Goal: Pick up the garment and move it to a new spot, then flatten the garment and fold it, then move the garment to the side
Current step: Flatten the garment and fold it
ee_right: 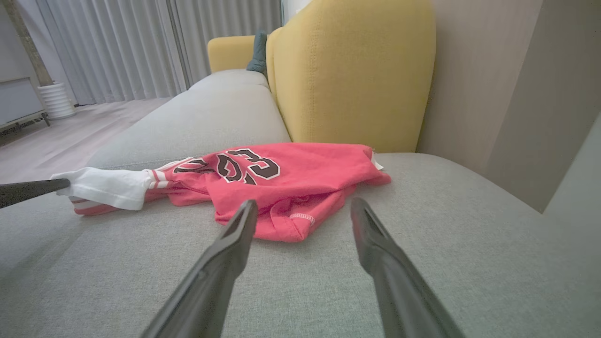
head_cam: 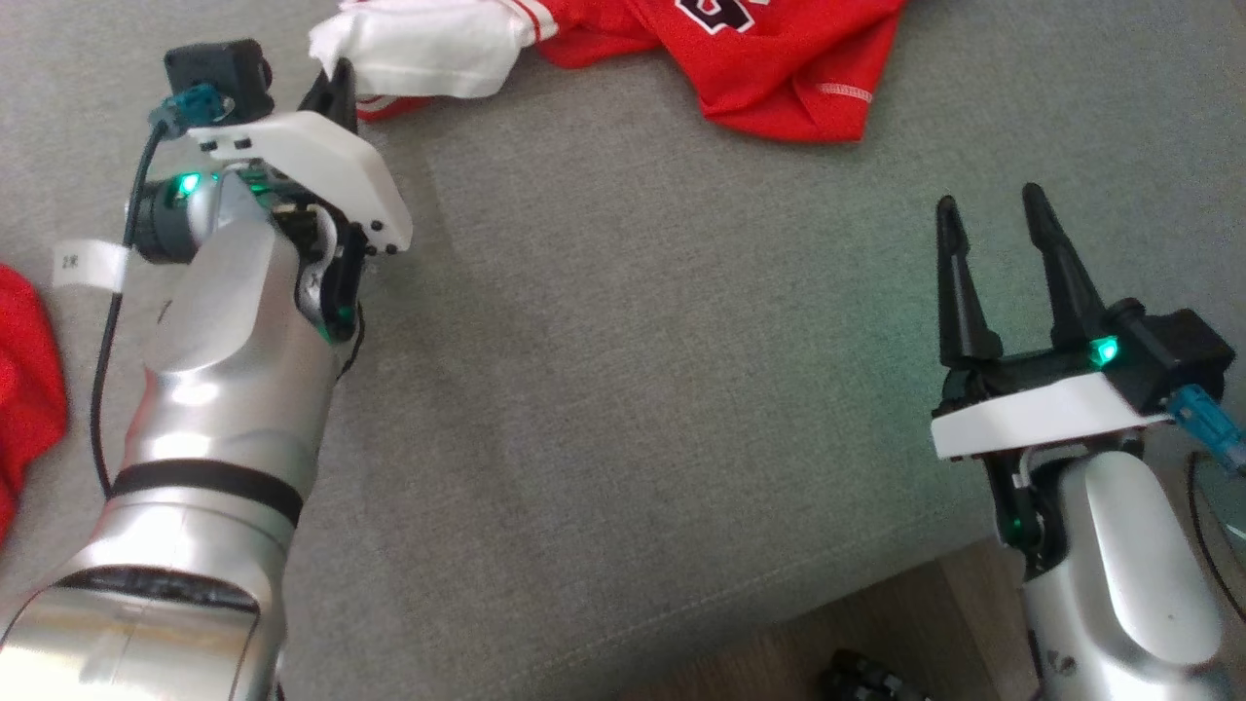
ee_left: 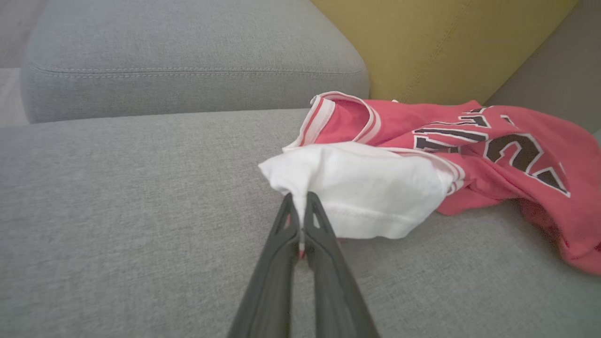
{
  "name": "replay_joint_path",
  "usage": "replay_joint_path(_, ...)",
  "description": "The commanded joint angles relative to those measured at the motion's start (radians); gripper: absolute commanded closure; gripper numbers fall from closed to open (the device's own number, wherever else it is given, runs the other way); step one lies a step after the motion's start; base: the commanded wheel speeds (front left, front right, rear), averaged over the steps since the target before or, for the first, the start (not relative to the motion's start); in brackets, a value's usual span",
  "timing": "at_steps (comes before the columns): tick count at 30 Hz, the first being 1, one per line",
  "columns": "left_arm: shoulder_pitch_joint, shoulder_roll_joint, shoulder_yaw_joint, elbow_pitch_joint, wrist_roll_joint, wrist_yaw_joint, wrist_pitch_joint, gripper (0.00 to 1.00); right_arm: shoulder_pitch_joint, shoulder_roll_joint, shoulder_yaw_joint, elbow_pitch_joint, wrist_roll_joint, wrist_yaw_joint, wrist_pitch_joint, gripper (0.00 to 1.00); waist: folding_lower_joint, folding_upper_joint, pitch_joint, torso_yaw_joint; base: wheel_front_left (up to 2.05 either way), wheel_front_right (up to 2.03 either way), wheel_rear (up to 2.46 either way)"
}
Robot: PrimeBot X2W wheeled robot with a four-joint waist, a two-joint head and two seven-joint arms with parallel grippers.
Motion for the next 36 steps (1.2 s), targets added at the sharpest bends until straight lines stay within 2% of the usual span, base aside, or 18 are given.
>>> replay_joint_path(1, -0.044, 0.022, 0.021, -0.017, -0.011, -0.006, -0.02, 1.0, -0.021, 0.0, 0.008, -0.025, 0.001, -0.001, -0.007, 0.0, -0.0001, 0.0, -0.01, 0.01, 0.0, 0.0, 0.0)
replay_joint_path(9, -0.029, 0.007, 0.031, -0.026, -0.044, -0.033, -0.113, 1.0, -0.035, 0.0, -0.061, 0.0, -0.02, -0.001, 0.007, 0.0, -0.0001, 0.0, -0.08, 0.081, 0.0, 0.0, 0.0)
replay_joint_path(14, 0.016, 0.011, 0.041, -0.094, -0.055, -0.047, -0.134, 1.0, -0.041, 0.0, -0.166, 0.005, -0.036, -0.001, 0.019, 0.0, -0.0001, 0.0, -0.128, 0.128, 0.0, 0.0, 0.0)
replay_joint_path(21, 0.15, 0.021, 0.038, -0.215, -0.061, -0.054, -0.14, 1.0, -0.02, 0.0, -0.215, 0.008, -0.053, -0.001, 0.049, 0.0, -0.0001, 0.0, -0.19, 0.188, 0.0, 0.0, 0.0)
replay_joint_path(29, 0.368, 0.023, 0.019, -0.408, -0.071, -0.025, -0.127, 1.0, 0.022, 0.0, -0.204, 0.021, -0.043, -0.001, 0.084, 0.0, -0.0001, 0.0, -0.257, 0.248, 0.0, 0.0, 0.0)
replay_joint_path(32, 0.454, 0.022, 0.027, -0.487, -0.088, 0.004, -0.11, 1.0, 0.036, 0.0, -0.193, 0.03, -0.035, -0.001, 0.1, 0.0, -0.0001, 0.0, -0.272, 0.267, 0.0, 0.0, 0.0)
replay_joint_path(36, 0.546, 0.02, 0.005, -0.568, -0.089, 0.019, -0.079, 1.0, 0.047, 0.0, -0.145, 0.056, 0.004, -0.001, 0.138, 0.0, -0.0001, 0.0, -0.278, 0.29, 0.0, 0.0, 0.0)
